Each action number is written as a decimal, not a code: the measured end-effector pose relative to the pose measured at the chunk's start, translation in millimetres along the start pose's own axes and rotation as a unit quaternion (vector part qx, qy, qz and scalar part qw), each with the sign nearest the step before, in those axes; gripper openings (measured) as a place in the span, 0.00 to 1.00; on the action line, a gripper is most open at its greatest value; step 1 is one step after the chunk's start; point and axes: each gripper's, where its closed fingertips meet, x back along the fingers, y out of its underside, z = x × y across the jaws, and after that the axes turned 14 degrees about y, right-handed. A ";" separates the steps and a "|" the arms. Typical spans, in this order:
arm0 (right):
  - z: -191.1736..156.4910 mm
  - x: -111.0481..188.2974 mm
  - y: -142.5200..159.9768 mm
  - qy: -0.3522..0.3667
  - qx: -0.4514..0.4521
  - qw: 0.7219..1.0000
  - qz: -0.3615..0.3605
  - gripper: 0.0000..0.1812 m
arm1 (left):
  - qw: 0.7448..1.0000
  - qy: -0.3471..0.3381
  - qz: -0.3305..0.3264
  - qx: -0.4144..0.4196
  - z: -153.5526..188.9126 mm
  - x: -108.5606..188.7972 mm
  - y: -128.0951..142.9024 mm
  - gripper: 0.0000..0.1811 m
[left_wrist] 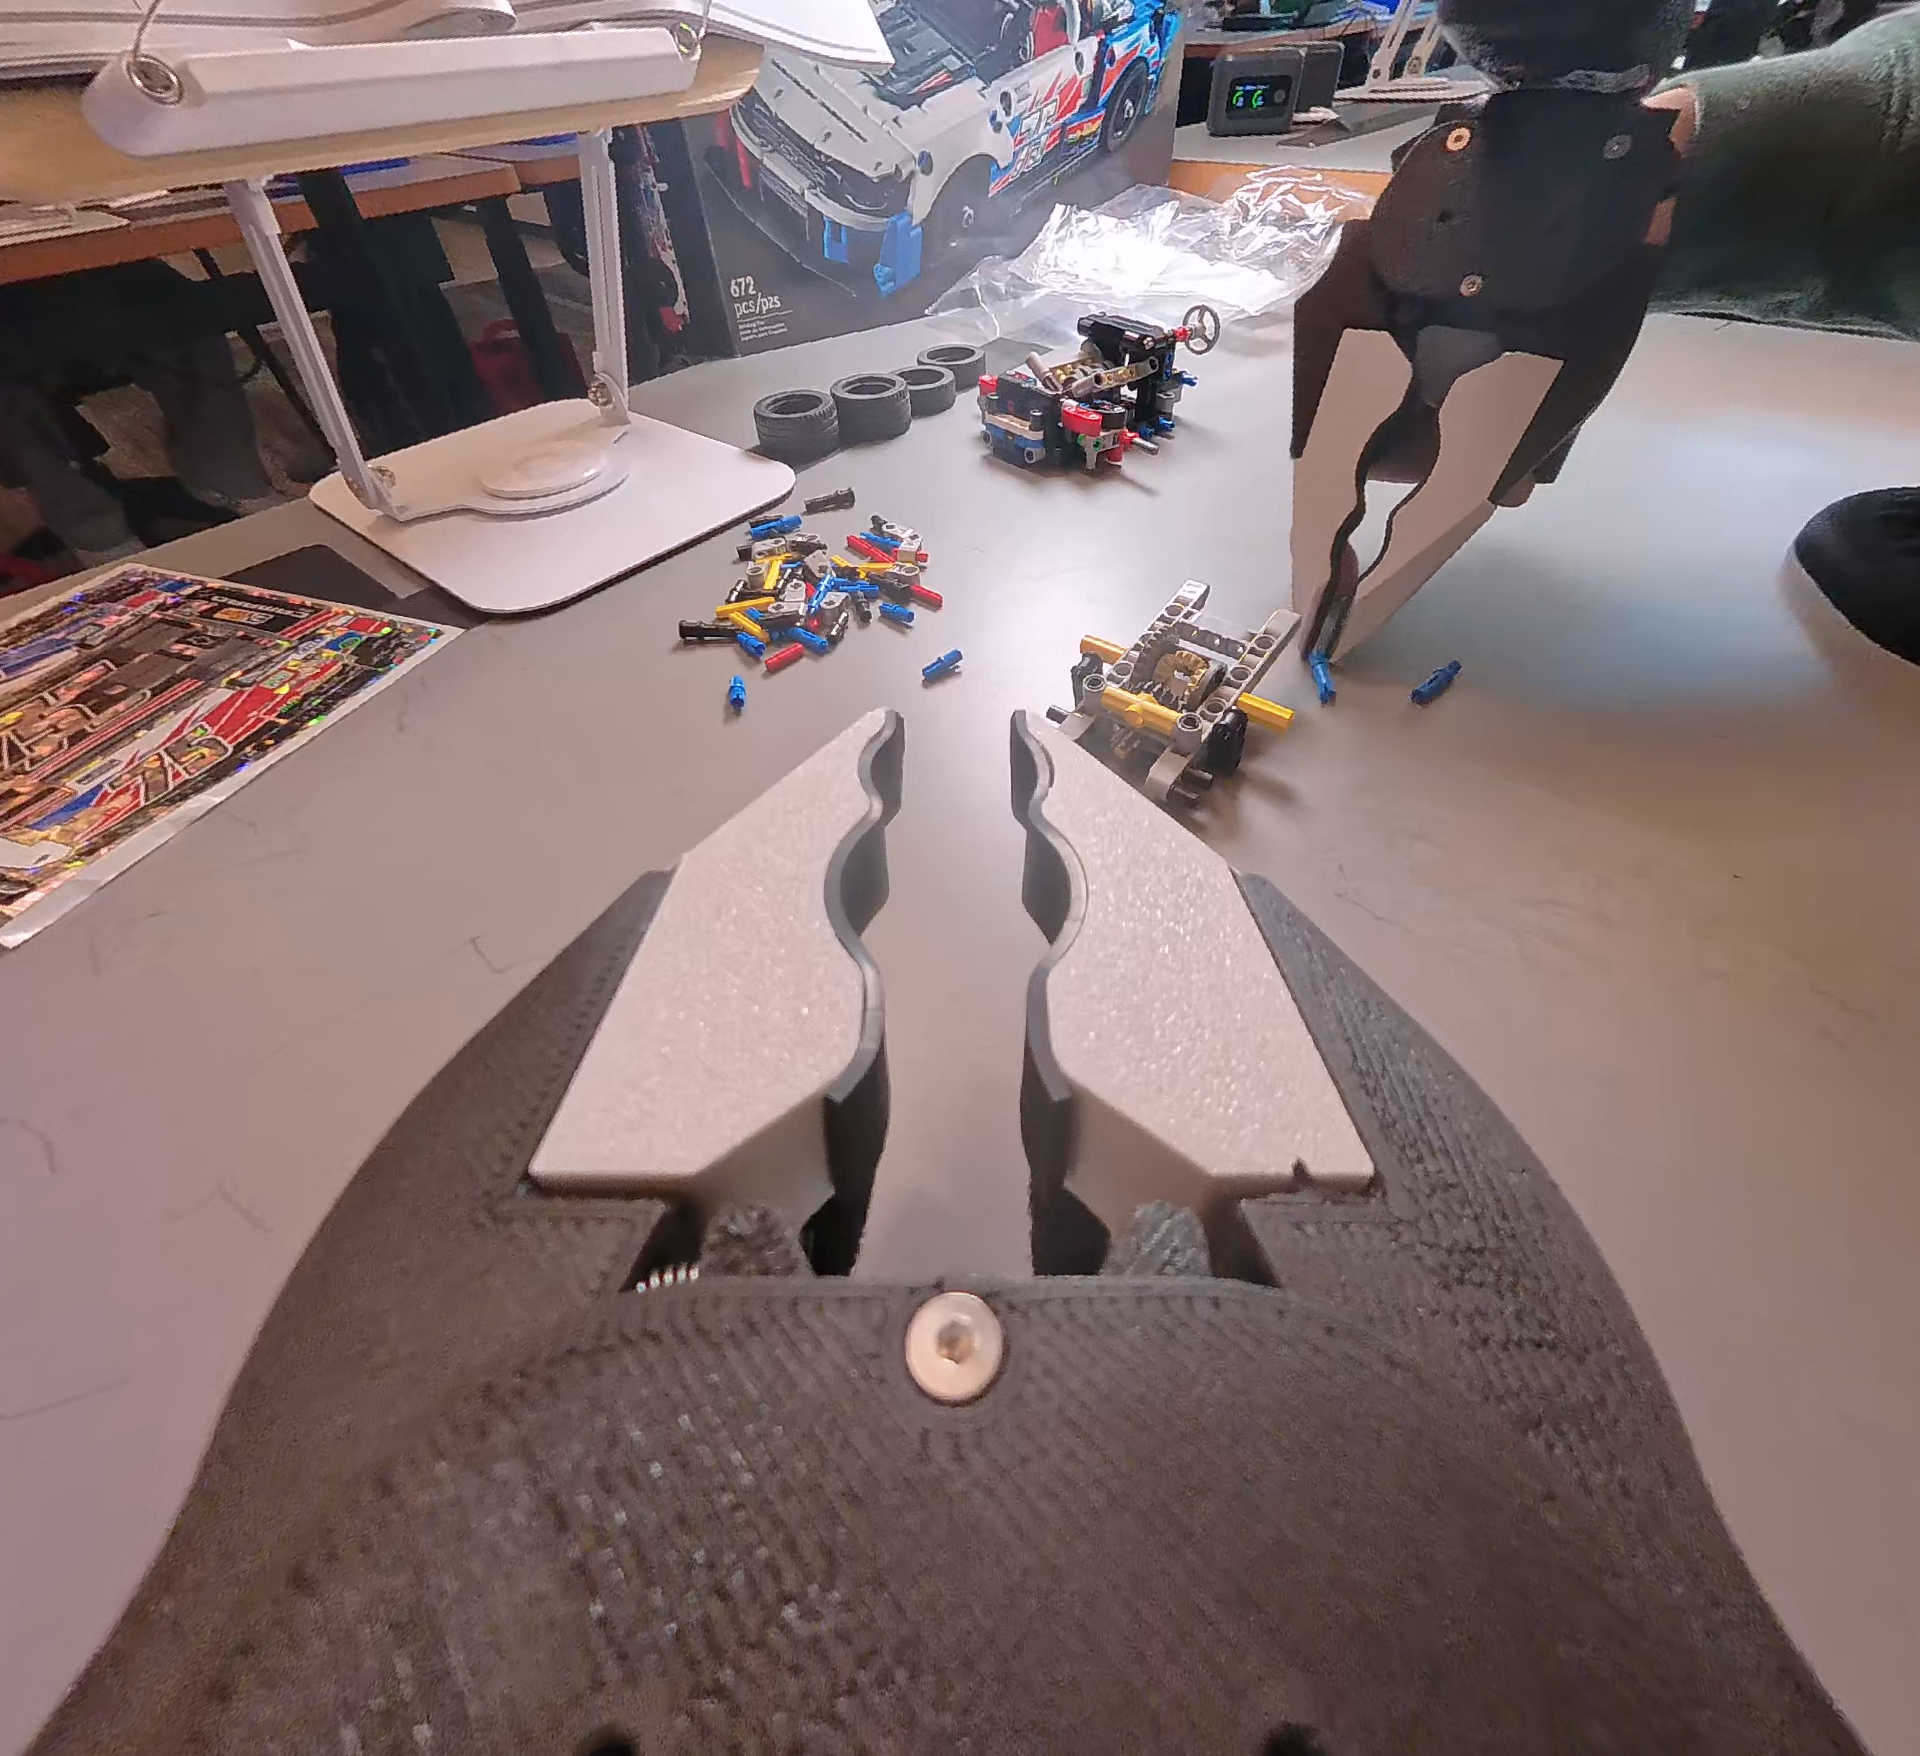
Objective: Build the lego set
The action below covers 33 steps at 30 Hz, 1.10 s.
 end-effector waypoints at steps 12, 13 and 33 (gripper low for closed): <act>-15.2 21.4 21.4 0.085 -0.159 0.983 -0.045 0.02 | 1.000 -0.001 -0.004 -0.006 0.8 -0.9 0.7 0.10; -17.3 21.5 19.7 0.085 -0.167 0.981 -0.043 0.02 | 1.000 -0.002 -0.004 -0.007 0.7 -0.8 0.6 0.10; -36.5 26.1 14.8 0.099 -0.135 0.986 -0.026 0.14 | 1.000 0.000 -0.013 -0.017 3.2 -2.6 2.1 0.09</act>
